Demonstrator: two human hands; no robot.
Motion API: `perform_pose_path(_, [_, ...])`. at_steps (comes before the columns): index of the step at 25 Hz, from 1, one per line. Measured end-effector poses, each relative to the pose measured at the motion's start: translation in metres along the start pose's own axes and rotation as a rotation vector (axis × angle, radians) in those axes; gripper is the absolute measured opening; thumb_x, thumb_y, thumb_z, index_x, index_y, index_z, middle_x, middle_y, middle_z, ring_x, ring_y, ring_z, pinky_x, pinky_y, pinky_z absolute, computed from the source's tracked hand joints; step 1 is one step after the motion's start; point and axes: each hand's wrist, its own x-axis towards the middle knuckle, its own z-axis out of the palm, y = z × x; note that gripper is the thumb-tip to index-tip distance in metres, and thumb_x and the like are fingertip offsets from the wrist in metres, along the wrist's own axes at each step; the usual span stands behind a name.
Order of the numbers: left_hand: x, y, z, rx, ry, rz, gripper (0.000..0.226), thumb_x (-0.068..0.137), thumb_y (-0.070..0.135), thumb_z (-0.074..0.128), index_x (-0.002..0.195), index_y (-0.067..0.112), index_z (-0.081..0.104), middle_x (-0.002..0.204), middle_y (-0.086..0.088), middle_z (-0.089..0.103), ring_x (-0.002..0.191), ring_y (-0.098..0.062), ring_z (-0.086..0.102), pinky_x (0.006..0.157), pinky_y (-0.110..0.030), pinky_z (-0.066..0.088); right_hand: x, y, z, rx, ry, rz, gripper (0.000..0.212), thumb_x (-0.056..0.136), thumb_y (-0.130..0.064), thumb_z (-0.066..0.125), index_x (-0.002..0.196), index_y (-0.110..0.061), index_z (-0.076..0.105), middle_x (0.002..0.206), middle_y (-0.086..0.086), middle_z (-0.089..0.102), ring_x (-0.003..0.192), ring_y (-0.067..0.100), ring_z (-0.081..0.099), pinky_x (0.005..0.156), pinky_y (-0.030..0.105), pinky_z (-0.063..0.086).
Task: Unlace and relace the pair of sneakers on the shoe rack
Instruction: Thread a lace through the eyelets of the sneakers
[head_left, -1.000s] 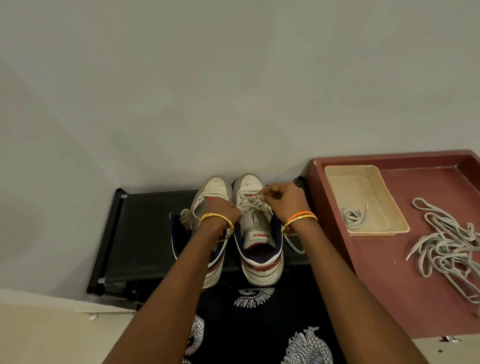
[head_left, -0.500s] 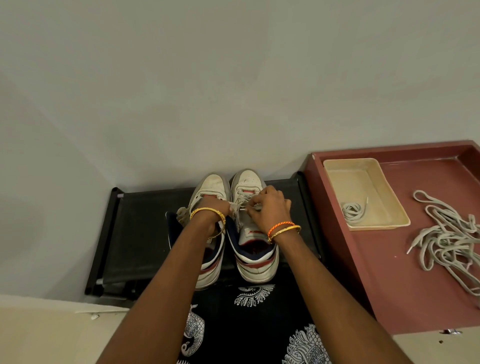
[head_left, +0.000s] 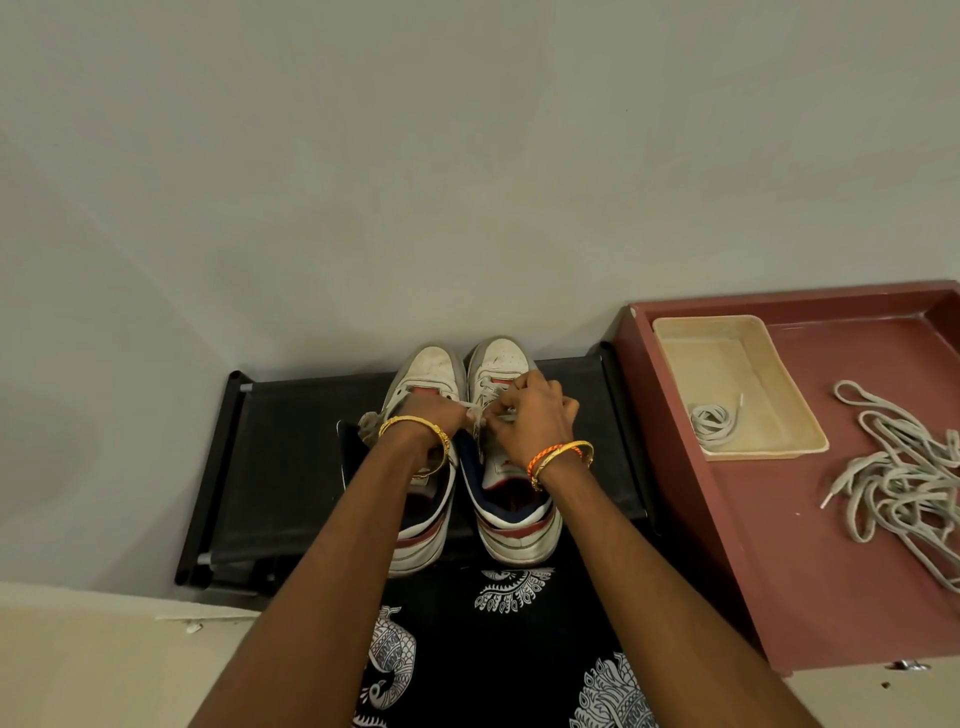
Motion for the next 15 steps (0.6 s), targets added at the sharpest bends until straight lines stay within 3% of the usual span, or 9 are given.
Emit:
perform_pose_path(3, [0.0, -0.001, -0.003, 0.053, -0.004, 0.078, 0.065, 0.089, 0.028, 0.058, 0.145, 0.012, 0.03, 0.152, -0.009, 0.029, 0.138, -0.027, 0.028, 0.113, -0.035, 0.023, 0.002, -0.002, 0.002, 0.038, -0.026, 0.023, 0.012, 0.086, -0.022, 0.065, 0.096, -0.022, 0.073, 0.118, 0.003, 0.05, 0.115, 0.023, 0.039, 0.094, 0.038, 0.028])
perform_pose_path(7, [-0.003, 0.0, -0.012, 0.101, -0.039, 0.092, 0.04, 0.092, 0.026, 0.056, 0.127, 0.006, 0.058, 0.139, -0.01, 0.048, 0.128, -0.026, 0.041, 0.104, -0.03, 0.032, -0.001, -0.002, 0.002, 0.048, -0.023, 0.034, 0.017, 0.085, -0.022, 0.066, 0.102, -0.025, 0.069, 0.122, 0.003, 0.051, 0.118, 0.024, 0.038, 0.096, 0.039, 0.028])
perform_pose_path(11, [-0.006, 0.008, -0.018, 0.235, -0.035, 0.12, 0.033, 0.093, 0.022, 0.055, 0.118, 0.002, 0.064, 0.125, -0.014, 0.06, 0.116, -0.029, 0.053, 0.1, -0.034, 0.041, -0.021, 0.004, 0.0, 0.026, 0.094, 0.131, 0.041, 0.083, -0.026, 0.067, 0.123, -0.025, 0.054, 0.131, 0.005, 0.04, 0.123, 0.025, 0.032, 0.102, 0.041, 0.026])
perform_pose_path(15, [-0.009, 0.014, -0.015, 0.168, -0.062, 0.216, 0.024, 0.089, 0.006, 0.059, 0.111, 0.001, 0.068, 0.116, -0.013, 0.066, 0.109, -0.027, 0.059, 0.096, -0.032, 0.045, -0.051, 0.003, 0.006, 0.079, 0.295, 0.321, 0.05, 0.084, -0.025, 0.066, 0.129, -0.018, 0.045, 0.133, 0.011, 0.036, 0.123, 0.029, 0.034, 0.099, 0.043, 0.032])
